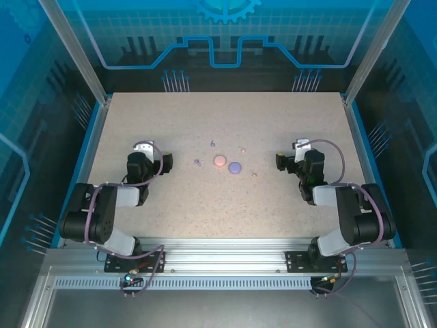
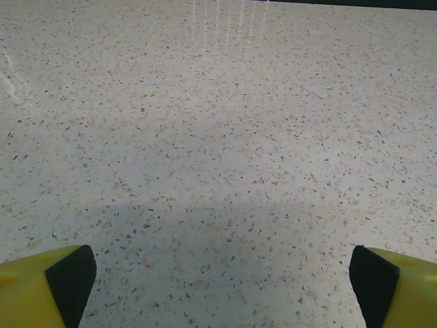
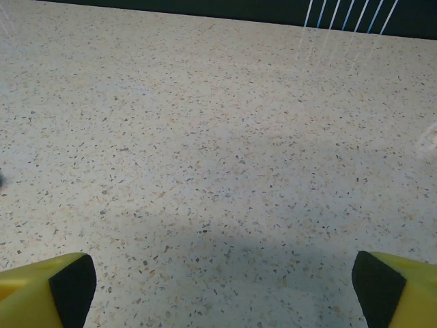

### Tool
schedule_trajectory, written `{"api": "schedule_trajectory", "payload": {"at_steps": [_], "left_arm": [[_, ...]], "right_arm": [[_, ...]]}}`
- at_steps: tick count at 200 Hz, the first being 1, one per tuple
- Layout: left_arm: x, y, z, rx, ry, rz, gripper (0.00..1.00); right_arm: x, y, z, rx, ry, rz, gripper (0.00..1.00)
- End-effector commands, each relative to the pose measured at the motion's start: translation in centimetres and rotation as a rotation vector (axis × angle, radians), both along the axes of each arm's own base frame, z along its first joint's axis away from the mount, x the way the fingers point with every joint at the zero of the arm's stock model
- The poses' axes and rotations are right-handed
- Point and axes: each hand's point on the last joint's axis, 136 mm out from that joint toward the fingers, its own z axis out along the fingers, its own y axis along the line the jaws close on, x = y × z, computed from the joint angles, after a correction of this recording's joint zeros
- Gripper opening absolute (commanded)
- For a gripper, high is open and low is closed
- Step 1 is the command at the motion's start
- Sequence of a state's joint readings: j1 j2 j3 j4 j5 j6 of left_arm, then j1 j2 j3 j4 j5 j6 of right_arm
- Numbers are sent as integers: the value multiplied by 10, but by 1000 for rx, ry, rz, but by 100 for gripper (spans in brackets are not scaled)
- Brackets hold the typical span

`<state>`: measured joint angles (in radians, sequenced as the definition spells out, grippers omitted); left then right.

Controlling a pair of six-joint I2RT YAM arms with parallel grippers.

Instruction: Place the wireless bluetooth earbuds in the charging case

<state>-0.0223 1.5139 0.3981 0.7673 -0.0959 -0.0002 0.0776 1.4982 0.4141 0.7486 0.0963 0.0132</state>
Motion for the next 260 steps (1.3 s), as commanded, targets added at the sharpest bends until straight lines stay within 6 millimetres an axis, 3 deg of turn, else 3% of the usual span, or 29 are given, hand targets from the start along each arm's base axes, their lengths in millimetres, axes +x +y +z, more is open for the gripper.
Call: {"api": "schedule_trajectory", "payload": {"at_steps": [1,139,172,215,242,260], "left_arm": [[7,1,10,-8,-27,-5,99],[7,0,10,-10,-26,-10,99],[6,3,24,-11,-6,8,99],[-14,14,47,-103,137,134,99],[-25,2,59,-221,202,130,99],[-33,-17,61,-338,263,80,99]], "right_arm": [[5,-4,6,-8,-17,-1,100],[6,-4,6,-8,-16,-2,100],[6,-1,15,-12,-6,10,100],[-2,-8,28,29,158,-54,100],[-10,1,32,97,292,-50,100],[-14,18,33,149,382,25,100]]}}
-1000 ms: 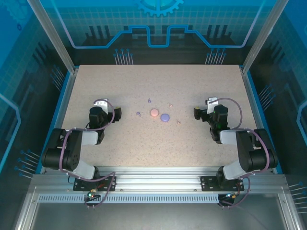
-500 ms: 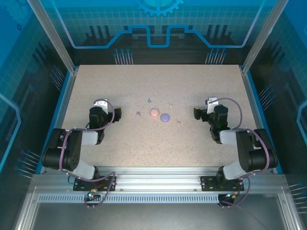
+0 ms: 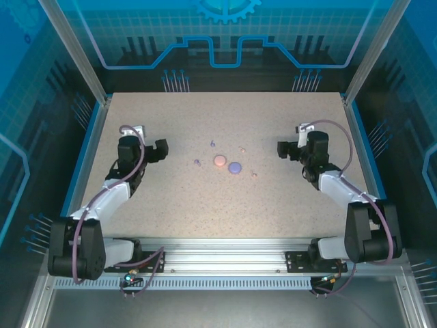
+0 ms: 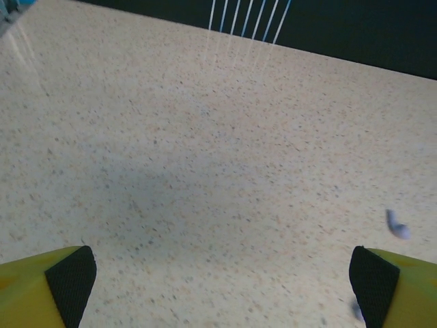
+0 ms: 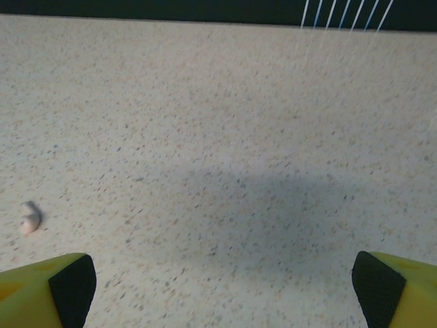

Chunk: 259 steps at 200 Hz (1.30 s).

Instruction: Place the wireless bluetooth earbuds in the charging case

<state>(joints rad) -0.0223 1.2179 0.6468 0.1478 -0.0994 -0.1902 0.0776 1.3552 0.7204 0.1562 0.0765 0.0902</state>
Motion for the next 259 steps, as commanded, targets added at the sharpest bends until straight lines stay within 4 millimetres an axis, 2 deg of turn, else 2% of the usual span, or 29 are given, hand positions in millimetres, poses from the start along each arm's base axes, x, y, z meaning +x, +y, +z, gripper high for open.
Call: {"api": "schedule_trajectory", "payload": {"at_steps": [1,23,29,34,46,72,94,109,134,163,180,231,259], "left_arm": [[-25,-19,-18,-187,181,-21,99],[-33,-50,-15,-303,228,-127,99],[-36,-59,-16,-321,243,-157,99],[-38,-66,-16,-334,252,-180,99],[-44,-86,-17,-358,281,-241,99],[-55,-124,-19,-403,335,-340,97],[-61,-148,-23,-441,380,-400,88],[-60,-156,-27,-470,399,-399,83],[-53,-163,-37,-548,430,-340,71],[-43,-176,-49,-639,466,-282,66],[-38,-187,-54,-671,474,-265,64],[-23,-219,-69,-737,507,-241,60],[-13,-224,-81,-731,522,-211,56]], "right_arm": [[-25,15,-22,93,232,50,100],[-26,41,-17,175,276,163,100],[-30,48,-22,186,302,189,100],[-25,55,-12,193,288,216,100],[-25,70,-10,201,306,267,100],[-27,113,-8,242,357,421,100],[-26,144,-11,230,410,510,100],[-26,164,-16,197,446,559,100],[-21,197,-24,180,505,632,86],[-12,229,-39,172,596,680,61],[-3,239,-47,168,630,675,54],[13,256,-67,199,706,677,47],[15,260,-81,209,761,675,43]]}}
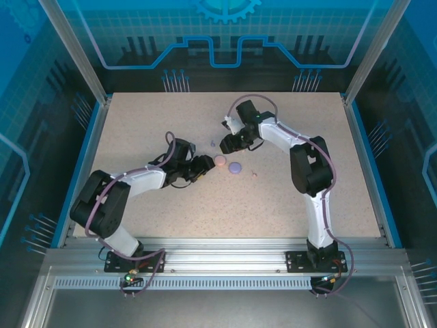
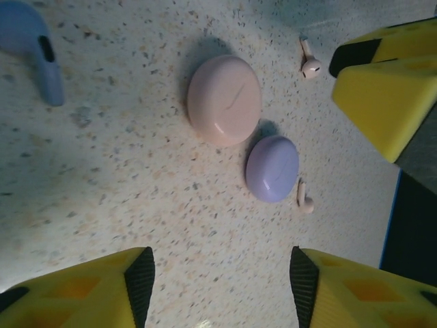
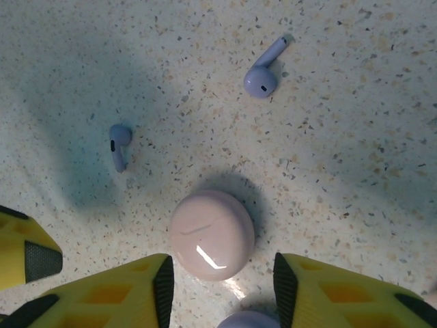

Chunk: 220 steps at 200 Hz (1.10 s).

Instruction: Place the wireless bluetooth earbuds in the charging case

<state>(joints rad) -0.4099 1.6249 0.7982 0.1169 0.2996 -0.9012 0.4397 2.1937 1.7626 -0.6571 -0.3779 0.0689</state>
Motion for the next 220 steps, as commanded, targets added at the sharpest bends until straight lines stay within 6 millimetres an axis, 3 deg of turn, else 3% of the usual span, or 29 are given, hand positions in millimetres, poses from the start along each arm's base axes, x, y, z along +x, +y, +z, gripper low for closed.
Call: {"api": "schedule_trajectory", "payload": {"at_steps": [1,45,76,82,109,183,220], "left_arm": [[21,-9,8,-31,-25,47,56],[36,-15,-8,-41,0,74,53],[42,-21,-20,-62,26,82,51],[44,-22,-22,-68,28,79,50],[48,-26,-29,-73,45,78,47],[58,-26,-41,-45,66,99,35],[61,-20,-41,0,67,113,34]], "right_arm": [[-10,7,-9,6,95,19,42],[-11,11,-21,9,149,32,44],[-12,14,-17,35,164,41,45],[-13,13,-29,27,192,40,45],[-14,15,-32,36,209,43,44],[-15,14,-35,54,251,34,34],[-20,9,-30,40,245,18,34]]}}
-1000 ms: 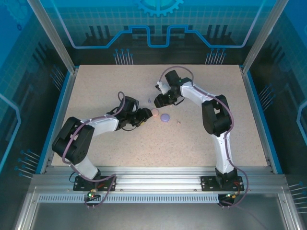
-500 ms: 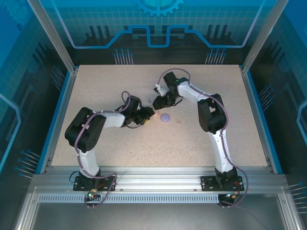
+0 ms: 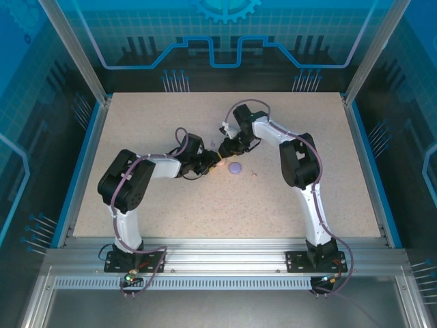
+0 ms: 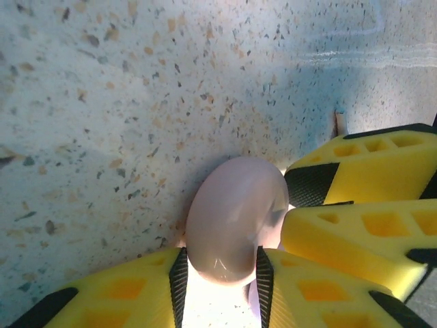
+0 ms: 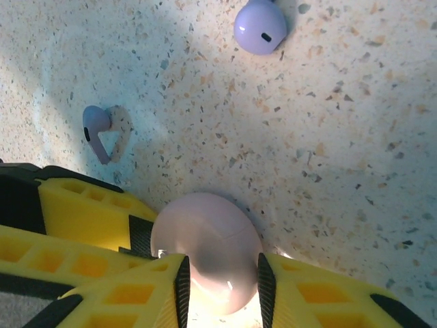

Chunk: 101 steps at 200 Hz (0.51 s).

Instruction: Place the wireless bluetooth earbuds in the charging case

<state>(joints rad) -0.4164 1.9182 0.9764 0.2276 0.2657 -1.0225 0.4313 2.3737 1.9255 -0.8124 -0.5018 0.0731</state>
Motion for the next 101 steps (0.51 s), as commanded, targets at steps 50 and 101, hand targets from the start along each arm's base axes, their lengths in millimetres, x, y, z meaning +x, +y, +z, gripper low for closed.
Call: {"api": "schedule_trajectory", "payload": {"at_steps": [50,101], "left_arm": [[5,11,-4,99,30,34,38],[4,14,2,114,16,21,43]], "right_arm": [[-16,-3,19,17,36,-16,34],[-14,-4,28,29,30,-49,35]]}}
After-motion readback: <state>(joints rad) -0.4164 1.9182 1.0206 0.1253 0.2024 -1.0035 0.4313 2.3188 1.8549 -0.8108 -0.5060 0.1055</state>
